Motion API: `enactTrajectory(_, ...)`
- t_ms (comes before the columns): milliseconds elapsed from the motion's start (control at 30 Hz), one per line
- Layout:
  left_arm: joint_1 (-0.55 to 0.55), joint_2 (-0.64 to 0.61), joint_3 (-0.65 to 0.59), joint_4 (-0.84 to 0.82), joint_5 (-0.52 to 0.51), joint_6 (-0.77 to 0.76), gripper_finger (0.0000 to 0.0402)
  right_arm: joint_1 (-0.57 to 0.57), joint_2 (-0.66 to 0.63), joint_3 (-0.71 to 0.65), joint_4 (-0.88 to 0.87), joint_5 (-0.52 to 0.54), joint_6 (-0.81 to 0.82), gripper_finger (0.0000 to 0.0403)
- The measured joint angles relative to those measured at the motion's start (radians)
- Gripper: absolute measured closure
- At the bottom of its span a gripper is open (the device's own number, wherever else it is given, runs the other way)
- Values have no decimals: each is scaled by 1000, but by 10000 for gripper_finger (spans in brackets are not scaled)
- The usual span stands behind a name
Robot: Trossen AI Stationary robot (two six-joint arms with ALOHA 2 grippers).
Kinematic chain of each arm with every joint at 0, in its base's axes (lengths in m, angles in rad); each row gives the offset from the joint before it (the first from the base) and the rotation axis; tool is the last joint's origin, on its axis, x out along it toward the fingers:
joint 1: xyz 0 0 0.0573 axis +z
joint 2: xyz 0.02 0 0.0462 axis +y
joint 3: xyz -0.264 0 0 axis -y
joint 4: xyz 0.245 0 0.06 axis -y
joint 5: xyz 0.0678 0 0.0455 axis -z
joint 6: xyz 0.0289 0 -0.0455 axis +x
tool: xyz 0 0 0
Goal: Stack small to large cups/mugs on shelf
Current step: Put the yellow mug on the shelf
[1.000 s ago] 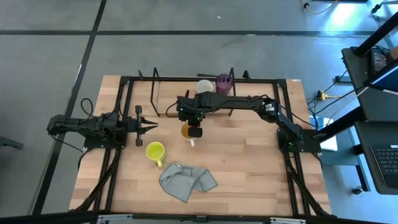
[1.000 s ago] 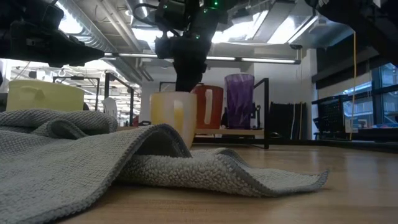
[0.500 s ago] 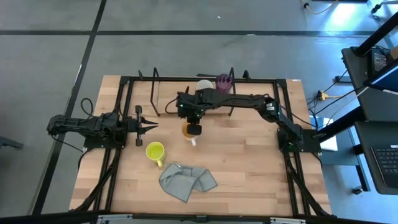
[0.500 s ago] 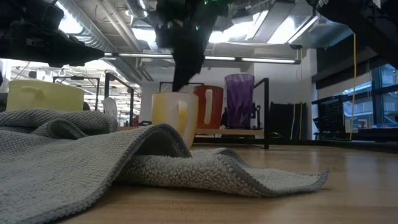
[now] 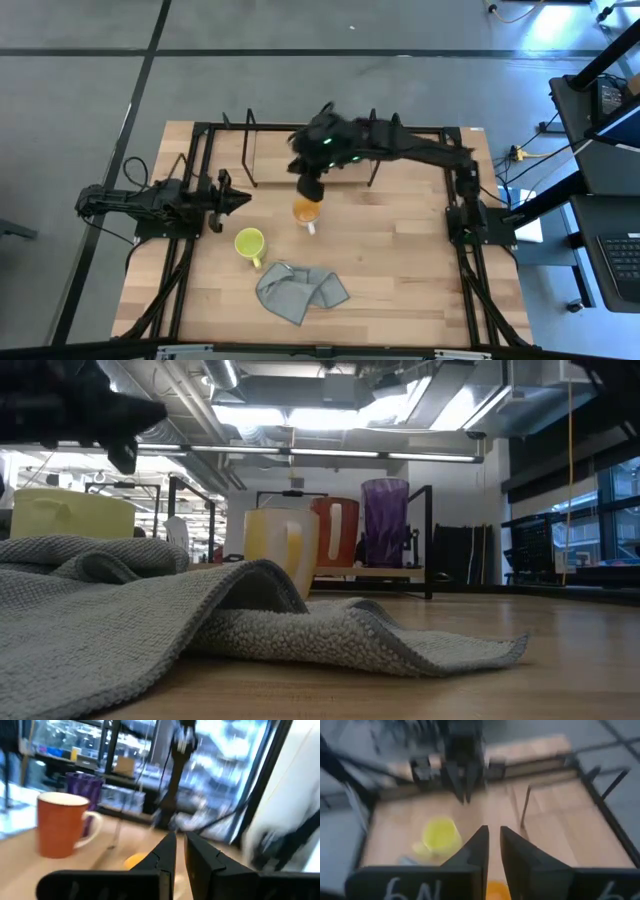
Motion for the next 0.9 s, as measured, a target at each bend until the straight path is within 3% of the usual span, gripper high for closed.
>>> enactTrajectory(167,0,0,0,169,0,-157,369,7,-130,8,11,0,204,353)
enactTrajectory(367,0,0,0,276,1,-161,369,117,-263,10,7,-23,104,353)
enactTrajectory(433,0,0,0,297,2,-217,369,157,-294,10,-29,25,179,353)
enactTrajectory(533,0,0,0,310,-8,-313,369,227,-306,9,-75,85,240,353)
enactTrajectory(767,0,0,0,322,-21,-313,369,386,-302,-46,-138,102,214,353)
enactTrajectory(900,1,0,0,325,-140,-314,369,447,-301,-104,-89,130,211,353)
